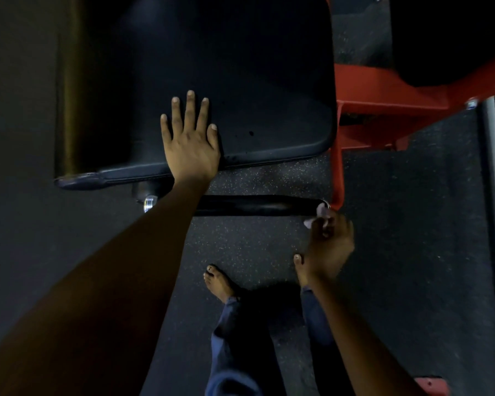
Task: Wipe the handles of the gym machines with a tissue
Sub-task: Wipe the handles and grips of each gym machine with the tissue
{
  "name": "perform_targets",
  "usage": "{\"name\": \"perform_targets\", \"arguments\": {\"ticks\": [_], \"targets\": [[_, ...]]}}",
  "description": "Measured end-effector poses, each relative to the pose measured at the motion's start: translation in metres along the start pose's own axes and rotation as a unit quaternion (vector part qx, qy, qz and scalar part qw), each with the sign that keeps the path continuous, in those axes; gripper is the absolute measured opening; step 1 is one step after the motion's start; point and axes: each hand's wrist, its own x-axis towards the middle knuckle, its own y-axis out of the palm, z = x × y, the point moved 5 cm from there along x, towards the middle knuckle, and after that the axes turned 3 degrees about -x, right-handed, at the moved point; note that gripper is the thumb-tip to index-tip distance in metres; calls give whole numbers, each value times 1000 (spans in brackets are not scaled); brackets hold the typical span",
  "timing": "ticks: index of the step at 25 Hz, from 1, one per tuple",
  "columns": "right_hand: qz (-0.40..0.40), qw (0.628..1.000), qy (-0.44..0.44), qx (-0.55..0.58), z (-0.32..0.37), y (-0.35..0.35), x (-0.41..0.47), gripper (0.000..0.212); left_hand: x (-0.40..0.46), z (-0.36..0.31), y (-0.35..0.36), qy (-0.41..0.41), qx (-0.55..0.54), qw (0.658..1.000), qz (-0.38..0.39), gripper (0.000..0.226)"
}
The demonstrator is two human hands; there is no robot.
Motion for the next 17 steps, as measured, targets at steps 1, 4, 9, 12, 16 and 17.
{"name": "perform_targets", "arguments": {"ticks": [1,4,9,12,16,17], "targets": [[-26,1000,-8,2,8,2,2,23,1,0,0,1,3,1000,-1,52],[95,973,-205,-54,61,32,-28,28,-2,3,4,0,4,1000,1,52],[144,984,-70,-78,25,17,22,29,-4,1,2,-1,-5,1000,3,52],[190,966,156,-82,-1,9,53,31,-3,0,1,-3,0,1000,0,52],[307,931,-173,-90,72,33,14,28,-2,2,1,-3,5,1000,0,52],[324,918,-207,-96,75,33,14,27,-3,1,2,-4,5,1000,2,52]]}}
